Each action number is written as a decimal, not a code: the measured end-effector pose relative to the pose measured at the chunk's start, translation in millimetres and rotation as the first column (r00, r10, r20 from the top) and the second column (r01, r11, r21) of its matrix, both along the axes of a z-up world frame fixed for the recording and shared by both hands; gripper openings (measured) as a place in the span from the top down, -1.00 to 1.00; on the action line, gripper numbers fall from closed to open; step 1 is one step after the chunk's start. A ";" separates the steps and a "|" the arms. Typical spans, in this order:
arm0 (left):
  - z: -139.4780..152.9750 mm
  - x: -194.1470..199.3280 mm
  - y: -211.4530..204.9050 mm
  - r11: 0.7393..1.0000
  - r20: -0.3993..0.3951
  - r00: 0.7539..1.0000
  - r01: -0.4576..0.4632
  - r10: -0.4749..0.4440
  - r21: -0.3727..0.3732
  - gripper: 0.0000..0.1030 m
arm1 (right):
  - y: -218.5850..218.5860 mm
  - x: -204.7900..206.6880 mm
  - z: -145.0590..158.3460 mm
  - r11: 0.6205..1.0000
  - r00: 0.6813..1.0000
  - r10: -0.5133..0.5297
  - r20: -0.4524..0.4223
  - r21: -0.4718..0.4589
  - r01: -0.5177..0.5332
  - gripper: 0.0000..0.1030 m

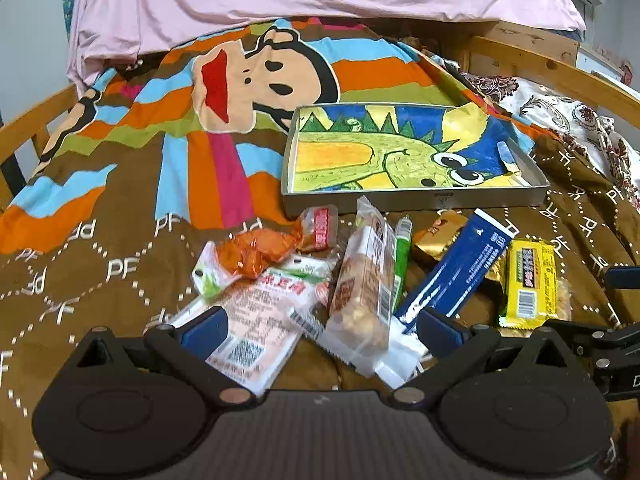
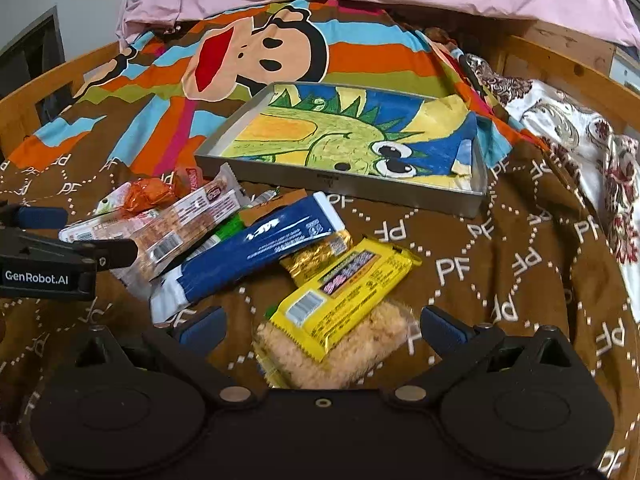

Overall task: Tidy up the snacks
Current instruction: 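Move the left tool to the nut packet while the right tool approaches the yellow bar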

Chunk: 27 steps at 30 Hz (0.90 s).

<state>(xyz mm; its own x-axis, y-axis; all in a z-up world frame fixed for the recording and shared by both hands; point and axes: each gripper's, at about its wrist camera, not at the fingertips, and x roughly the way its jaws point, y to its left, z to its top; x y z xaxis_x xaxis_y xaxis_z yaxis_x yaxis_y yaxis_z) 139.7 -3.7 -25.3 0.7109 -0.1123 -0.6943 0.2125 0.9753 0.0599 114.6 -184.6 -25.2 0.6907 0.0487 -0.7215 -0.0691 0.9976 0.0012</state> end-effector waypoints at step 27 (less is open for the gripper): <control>-34.6 41.3 -15.9 0.991 0.032 0.991 0.131 -0.132 0.032 -0.99 | -16.3 50.0 -35.9 0.999 0.995 -0.033 -0.096 0.029 0.036 -0.90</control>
